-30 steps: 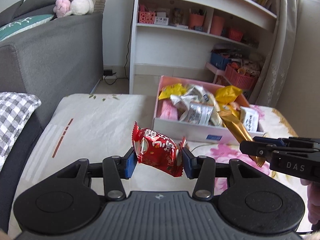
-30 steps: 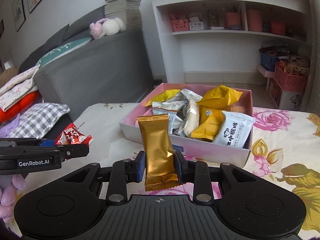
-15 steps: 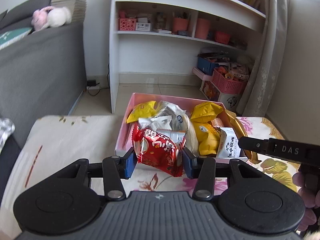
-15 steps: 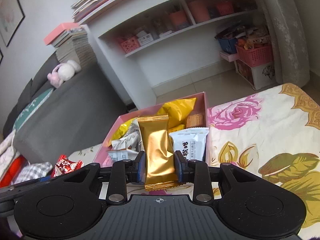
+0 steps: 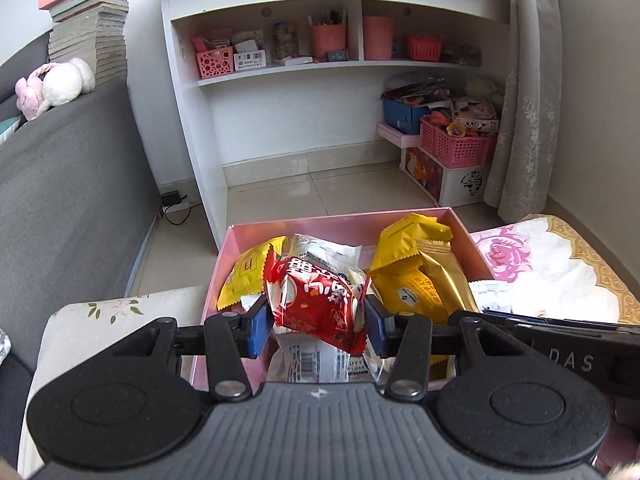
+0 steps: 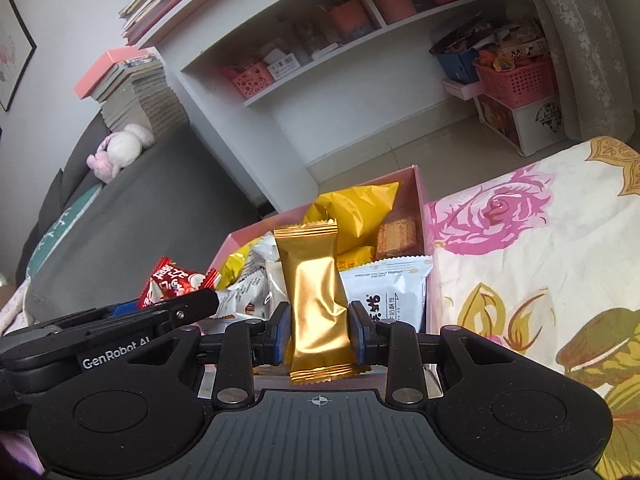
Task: Organize snacks
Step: 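Carry the red candy and gold bar up over the pink box, then open both tools to drop the candy and gold bar into the box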
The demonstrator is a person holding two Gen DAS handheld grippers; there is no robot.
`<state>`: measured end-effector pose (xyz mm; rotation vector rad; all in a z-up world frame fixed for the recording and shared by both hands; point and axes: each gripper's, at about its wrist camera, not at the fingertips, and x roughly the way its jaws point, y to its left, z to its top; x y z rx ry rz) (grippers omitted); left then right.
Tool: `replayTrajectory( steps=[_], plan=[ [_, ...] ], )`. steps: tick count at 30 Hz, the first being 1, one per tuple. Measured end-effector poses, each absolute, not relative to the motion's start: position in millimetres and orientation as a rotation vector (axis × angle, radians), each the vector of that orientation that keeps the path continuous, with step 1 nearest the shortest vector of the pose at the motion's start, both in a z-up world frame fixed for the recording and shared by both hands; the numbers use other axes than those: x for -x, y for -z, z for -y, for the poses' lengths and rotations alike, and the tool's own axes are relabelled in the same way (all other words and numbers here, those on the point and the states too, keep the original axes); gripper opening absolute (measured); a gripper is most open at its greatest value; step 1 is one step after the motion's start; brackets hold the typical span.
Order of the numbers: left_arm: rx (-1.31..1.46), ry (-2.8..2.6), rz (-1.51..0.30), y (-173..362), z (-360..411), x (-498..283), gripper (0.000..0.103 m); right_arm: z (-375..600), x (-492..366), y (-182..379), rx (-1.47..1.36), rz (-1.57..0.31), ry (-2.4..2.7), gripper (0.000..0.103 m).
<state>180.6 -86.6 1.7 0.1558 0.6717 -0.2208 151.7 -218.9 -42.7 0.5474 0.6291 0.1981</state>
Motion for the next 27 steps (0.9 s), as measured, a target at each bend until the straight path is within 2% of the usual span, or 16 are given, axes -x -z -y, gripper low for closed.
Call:
replayTrajectory(
  steps=[10,14,16,18,23,27],
  plan=[
    [-0.180,0.186,-0.685,12,94,-204,0.047,215,-166,43,-0.537,-0.593,-0.185,0.030],
    [-0.188,0.179,-0.677,13,94,-206,0.060,213,-167,42,-0.528,-0.577,-0.181,0.035],
    [-0.196,0.170,-0.673,12,94,-207,0.067,213,-167,41,-0.526,-0.571,-0.177,0.042],
    [-0.194,0.174,-0.669,11,93,-206,0.070,213,-166,39,-0.527,-0.563,-0.169,0.050],
    [-0.183,0.183,-0.666,6,91,-200,0.081,216,-162,33,-0.532,-0.554,-0.163,0.052],
    [-0.142,0.191,-0.692,0,85,-192,0.086,217,-152,24,-0.520,-0.545,-0.147,0.059]
  ],
)
